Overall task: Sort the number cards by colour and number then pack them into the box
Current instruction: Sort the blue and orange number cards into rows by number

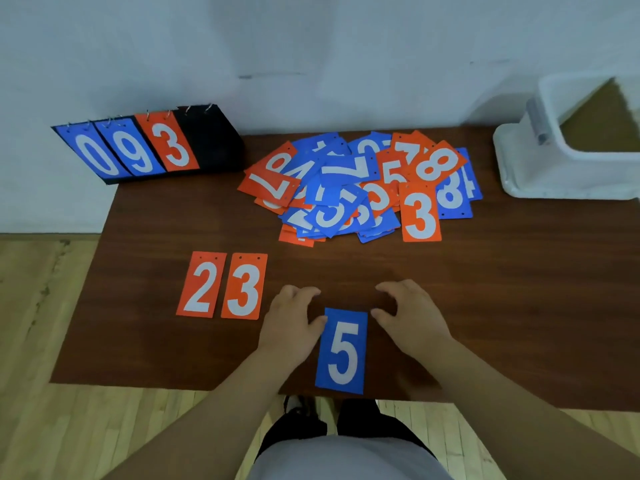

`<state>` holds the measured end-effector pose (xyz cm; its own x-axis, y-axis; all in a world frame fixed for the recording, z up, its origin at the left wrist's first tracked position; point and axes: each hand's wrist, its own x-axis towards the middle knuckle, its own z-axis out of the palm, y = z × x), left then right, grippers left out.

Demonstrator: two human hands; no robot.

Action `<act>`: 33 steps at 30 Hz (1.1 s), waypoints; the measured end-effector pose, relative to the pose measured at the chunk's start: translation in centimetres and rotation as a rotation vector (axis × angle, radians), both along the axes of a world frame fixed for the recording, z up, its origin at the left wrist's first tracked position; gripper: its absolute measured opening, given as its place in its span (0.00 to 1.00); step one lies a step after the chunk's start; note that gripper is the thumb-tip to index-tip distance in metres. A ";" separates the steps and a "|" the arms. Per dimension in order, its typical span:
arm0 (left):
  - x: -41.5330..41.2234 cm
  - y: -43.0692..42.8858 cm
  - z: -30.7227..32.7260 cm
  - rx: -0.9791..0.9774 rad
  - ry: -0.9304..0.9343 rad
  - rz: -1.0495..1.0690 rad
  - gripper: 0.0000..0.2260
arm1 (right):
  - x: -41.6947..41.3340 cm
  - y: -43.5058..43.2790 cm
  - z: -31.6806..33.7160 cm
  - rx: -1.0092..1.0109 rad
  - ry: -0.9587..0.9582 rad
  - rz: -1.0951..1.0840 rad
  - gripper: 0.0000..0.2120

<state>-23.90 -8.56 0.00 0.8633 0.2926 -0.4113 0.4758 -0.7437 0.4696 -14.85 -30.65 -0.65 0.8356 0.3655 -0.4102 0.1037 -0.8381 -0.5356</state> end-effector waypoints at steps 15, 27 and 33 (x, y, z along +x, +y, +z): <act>14.5 3.9 0.6 0.128 -0.129 0.032 0.30 | 13.4 0.9 0.7 -0.148 -0.067 -0.317 0.31; 19.1 3.2 -3.8 0.229 -0.018 -0.011 0.30 | 17.3 1.3 -2.5 -0.261 0.085 -0.538 0.31; 18.6 3.4 -3.1 -0.071 -0.058 0.156 0.19 | 17.0 1.3 -2.1 -0.126 0.069 -0.572 0.25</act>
<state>-5.26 -5.14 -3.07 0.8327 0.3969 -0.3861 0.5532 -0.6273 0.5482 2.18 -29.36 -2.73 0.8552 -0.1908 -0.4819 -0.4155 -0.8081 -0.4174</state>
